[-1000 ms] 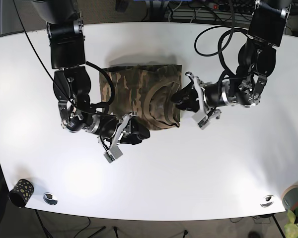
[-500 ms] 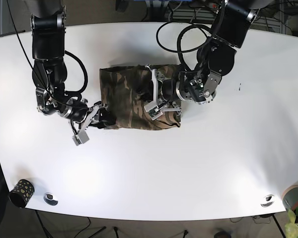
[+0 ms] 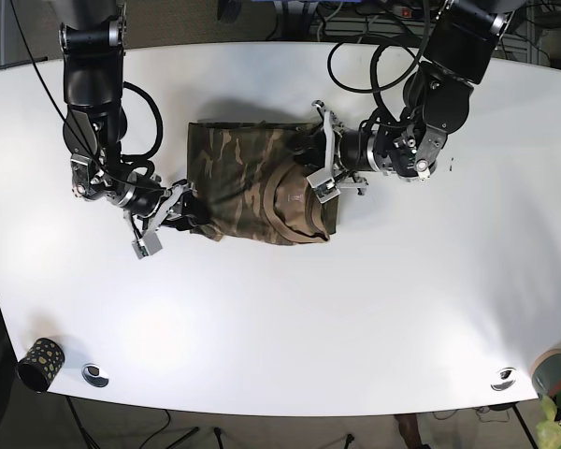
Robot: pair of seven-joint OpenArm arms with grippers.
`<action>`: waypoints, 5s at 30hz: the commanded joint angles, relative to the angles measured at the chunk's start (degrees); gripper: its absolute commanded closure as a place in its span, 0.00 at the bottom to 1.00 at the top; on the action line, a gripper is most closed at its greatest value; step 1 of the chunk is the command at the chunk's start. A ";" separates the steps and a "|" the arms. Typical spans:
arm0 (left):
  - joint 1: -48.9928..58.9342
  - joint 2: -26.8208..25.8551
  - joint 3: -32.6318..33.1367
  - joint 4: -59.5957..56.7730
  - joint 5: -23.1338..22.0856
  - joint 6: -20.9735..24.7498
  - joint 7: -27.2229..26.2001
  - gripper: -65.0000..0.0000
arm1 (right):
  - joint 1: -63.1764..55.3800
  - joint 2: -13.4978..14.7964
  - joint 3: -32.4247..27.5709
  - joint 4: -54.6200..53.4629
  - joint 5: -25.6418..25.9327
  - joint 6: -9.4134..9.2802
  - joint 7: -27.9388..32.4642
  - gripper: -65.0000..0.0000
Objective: Fold the T-shirt properly
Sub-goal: 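Grasp the bundle's corners with both grippers and rotate it, then drag the camouflage bundle with the left gripper to the table's edge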
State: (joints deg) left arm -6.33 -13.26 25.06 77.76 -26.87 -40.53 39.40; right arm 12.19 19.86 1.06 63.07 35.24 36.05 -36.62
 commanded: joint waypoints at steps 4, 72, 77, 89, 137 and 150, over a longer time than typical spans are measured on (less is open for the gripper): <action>1.27 -3.93 -3.92 6.95 3.88 0.53 4.43 0.79 | 0.61 1.64 3.64 5.81 -0.39 -0.58 -3.16 0.69; 7.51 7.15 -14.29 23.47 14.87 24.49 4.43 0.72 | -16.54 -11.37 -5.32 36.93 -3.82 1.79 -15.20 0.69; 8.22 7.23 -14.29 23.12 14.87 25.02 4.43 0.49 | -16.54 -9.70 -1.37 36.93 -3.55 1.97 -15.20 0.69; 13.05 6.88 -13.85 20.05 14.96 32.58 0.56 0.41 | -16.62 -9.26 3.56 33.50 -3.55 2.23 -15.20 0.69; -1.01 -32.94 -27.92 -28.75 14.87 7.96 -11.40 0.41 | -15.83 -8.91 3.64 39.48 -3.73 1.88 -15.20 0.69; -4.88 -38.30 -28.27 -33.93 14.52 4.01 -18.87 0.41 | -16.10 -8.03 3.64 40.98 -3.82 1.88 -15.20 0.69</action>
State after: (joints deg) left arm -9.10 -49.82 -2.63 43.20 -11.84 -35.31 21.56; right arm -4.67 11.38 4.47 102.72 30.28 37.54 -53.01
